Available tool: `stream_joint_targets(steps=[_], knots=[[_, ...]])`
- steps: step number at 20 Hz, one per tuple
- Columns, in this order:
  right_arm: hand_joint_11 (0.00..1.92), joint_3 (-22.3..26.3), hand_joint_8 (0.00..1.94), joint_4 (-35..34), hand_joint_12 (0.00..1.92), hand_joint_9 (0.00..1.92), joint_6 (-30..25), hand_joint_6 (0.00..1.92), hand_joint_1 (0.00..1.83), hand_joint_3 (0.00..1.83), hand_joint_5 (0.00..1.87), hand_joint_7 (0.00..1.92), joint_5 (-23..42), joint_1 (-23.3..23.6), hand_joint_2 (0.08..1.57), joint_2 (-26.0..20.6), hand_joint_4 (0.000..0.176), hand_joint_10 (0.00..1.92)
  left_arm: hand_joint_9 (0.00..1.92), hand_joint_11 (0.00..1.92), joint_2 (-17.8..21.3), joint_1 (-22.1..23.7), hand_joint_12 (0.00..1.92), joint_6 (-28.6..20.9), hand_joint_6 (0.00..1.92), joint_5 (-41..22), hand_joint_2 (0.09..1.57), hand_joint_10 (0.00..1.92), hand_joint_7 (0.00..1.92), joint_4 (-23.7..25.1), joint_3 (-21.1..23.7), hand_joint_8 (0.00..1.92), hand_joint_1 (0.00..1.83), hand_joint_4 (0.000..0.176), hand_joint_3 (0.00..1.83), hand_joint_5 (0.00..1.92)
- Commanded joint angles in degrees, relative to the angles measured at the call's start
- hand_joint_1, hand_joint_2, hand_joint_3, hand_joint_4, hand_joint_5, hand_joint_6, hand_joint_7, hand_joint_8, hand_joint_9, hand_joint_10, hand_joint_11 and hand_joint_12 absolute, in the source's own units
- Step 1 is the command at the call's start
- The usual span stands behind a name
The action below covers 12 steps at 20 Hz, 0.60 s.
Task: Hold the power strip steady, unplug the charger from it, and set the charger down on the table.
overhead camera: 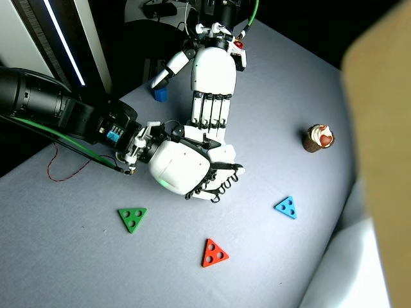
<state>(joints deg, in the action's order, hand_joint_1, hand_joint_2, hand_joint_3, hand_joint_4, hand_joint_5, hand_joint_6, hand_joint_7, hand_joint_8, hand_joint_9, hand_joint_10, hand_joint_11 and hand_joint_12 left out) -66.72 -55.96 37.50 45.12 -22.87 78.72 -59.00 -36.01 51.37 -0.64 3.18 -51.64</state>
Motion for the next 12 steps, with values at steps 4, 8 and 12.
stream_joint_targets(steps=[4,8,12], knots=[[0.59,0.0,0.69,3.7,0.98,1.15,-0.8,0.77,1.25,0.0,1.12,1.15,3.3,0.9,1.05,-0.4,0.04,0.01,0.08,0.06,0.3,-0.1,0.1,-0.2,0.01,-2.4,0.93,0.01,0.08,-0.5,0.2,0.01,0.0,0.0,0.0,0.08],[0.57,-0.7,0.71,5.3,1.0,1.15,-0.8,0.74,1.25,0.0,1.14,1.14,4.1,1.7,1.05,-0.4,0.04,0.0,0.09,0.07,0.5,-0.1,0.1,-0.2,0.01,-2.4,0.93,0.01,0.09,-1.0,0.2,0.01,0.0,0.0,0.0,0.09],[0.6,-0.9,0.63,8.4,1.0,1.17,-0.8,0.68,1.25,0.0,1.16,1.19,4.5,2.8,1.03,-0.5,0.042,0.0,0.08,0.06,0.5,-0.1,0.1,-0.2,0.0,-2.5,0.93,0.0,0.07,-1.0,0.1,0.0,0.0,0.0,0.0,0.07]])
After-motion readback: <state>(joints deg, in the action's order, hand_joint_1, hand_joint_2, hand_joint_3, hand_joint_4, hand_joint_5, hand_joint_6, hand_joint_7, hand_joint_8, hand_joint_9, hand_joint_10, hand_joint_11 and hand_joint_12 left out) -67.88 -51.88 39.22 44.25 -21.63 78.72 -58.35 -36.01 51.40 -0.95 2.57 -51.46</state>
